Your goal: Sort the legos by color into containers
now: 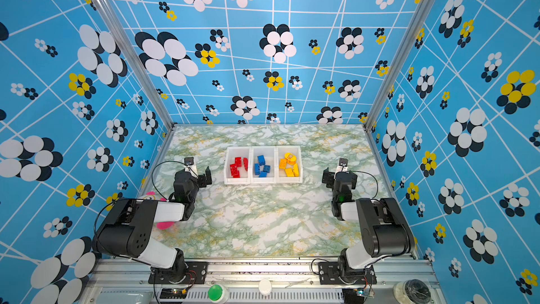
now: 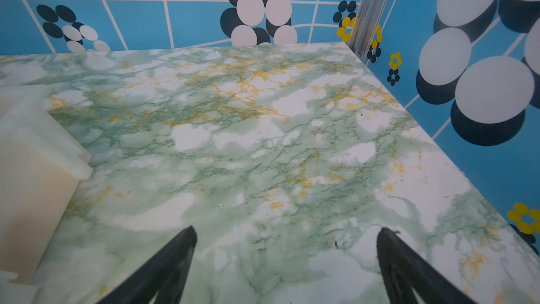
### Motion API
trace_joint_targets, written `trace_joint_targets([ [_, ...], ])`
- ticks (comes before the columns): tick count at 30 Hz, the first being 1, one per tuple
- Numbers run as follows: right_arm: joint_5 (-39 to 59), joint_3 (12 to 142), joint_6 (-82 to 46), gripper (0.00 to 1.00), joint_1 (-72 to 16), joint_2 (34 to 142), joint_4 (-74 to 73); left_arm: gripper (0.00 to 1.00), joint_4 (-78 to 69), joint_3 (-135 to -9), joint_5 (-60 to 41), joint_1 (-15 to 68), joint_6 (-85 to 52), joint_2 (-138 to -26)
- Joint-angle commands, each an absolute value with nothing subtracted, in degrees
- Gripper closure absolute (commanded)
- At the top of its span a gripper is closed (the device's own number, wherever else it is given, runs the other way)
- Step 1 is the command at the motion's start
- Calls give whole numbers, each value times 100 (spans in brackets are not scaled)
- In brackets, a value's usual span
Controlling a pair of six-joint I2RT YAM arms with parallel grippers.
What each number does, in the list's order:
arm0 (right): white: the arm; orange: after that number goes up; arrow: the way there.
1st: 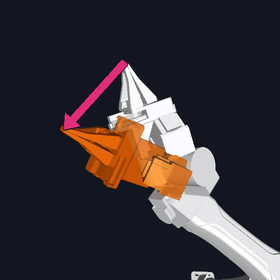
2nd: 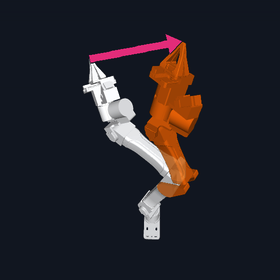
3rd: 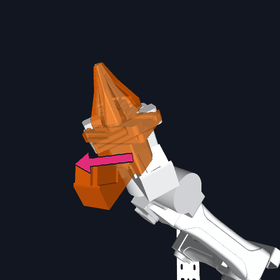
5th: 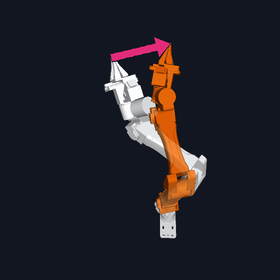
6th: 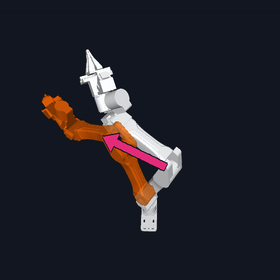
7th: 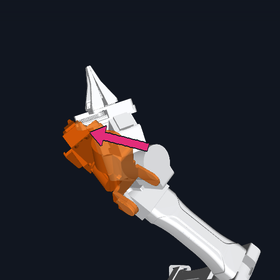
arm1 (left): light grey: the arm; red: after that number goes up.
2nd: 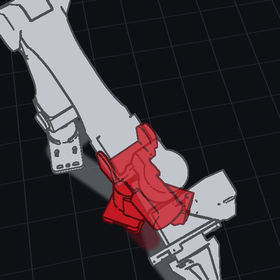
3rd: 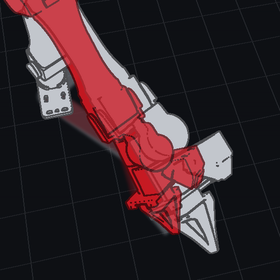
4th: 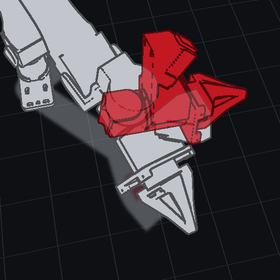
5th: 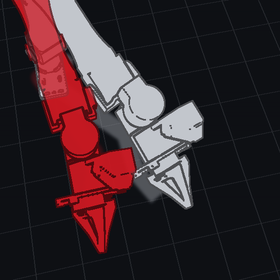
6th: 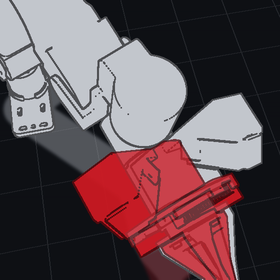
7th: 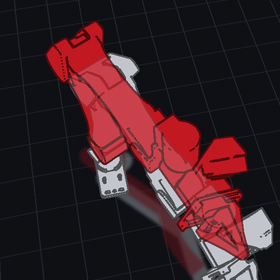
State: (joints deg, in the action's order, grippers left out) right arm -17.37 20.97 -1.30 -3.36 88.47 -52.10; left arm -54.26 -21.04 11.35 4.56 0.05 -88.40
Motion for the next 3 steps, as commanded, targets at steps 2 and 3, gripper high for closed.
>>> trace_joint_targets([
  [2, -1918, 2115, -199, 1, -374, 8848, -5341, 1, -5545, -2063, 1085, 413, -9, -8886],
  [3, -1907, 2094, -180, 1, -378, 8842, -5345, 1, -5544, -2065, 1090, 413, -10, -8886],
])
